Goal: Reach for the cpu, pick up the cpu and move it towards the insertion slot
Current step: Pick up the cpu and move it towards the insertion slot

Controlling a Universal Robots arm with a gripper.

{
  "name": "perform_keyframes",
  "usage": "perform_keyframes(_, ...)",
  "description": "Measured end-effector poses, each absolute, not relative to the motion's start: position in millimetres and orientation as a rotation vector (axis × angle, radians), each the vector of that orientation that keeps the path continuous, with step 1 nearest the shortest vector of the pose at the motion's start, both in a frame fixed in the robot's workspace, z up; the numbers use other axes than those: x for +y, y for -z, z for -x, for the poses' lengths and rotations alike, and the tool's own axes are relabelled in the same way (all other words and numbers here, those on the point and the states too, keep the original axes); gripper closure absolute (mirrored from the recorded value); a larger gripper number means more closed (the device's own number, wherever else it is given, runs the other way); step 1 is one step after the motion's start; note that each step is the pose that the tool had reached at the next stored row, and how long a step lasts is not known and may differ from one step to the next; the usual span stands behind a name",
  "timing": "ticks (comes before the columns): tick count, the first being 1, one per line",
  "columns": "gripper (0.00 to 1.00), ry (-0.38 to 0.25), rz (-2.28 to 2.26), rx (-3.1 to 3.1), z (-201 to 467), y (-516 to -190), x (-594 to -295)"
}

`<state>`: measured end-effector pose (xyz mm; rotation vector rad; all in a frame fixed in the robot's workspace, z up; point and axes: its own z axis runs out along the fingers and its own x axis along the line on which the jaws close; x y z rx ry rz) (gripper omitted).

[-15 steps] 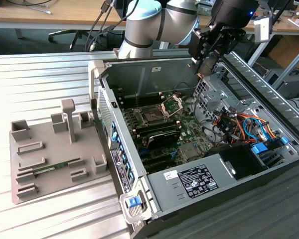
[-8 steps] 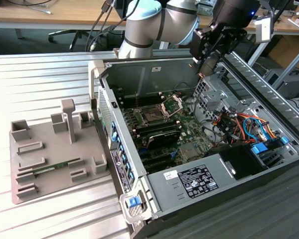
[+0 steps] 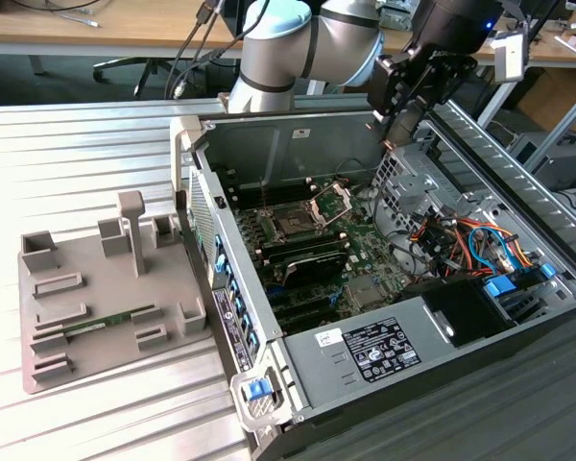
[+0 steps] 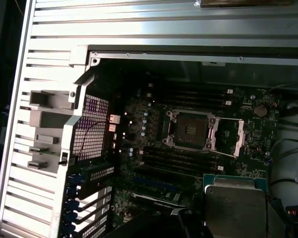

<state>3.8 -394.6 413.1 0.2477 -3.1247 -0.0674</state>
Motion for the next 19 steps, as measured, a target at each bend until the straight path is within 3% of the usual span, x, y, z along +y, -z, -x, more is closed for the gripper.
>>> perform_keyframes(19, 0.45, 0.067, -0.248, -3.125, -12.2, -413.1, -394.6)
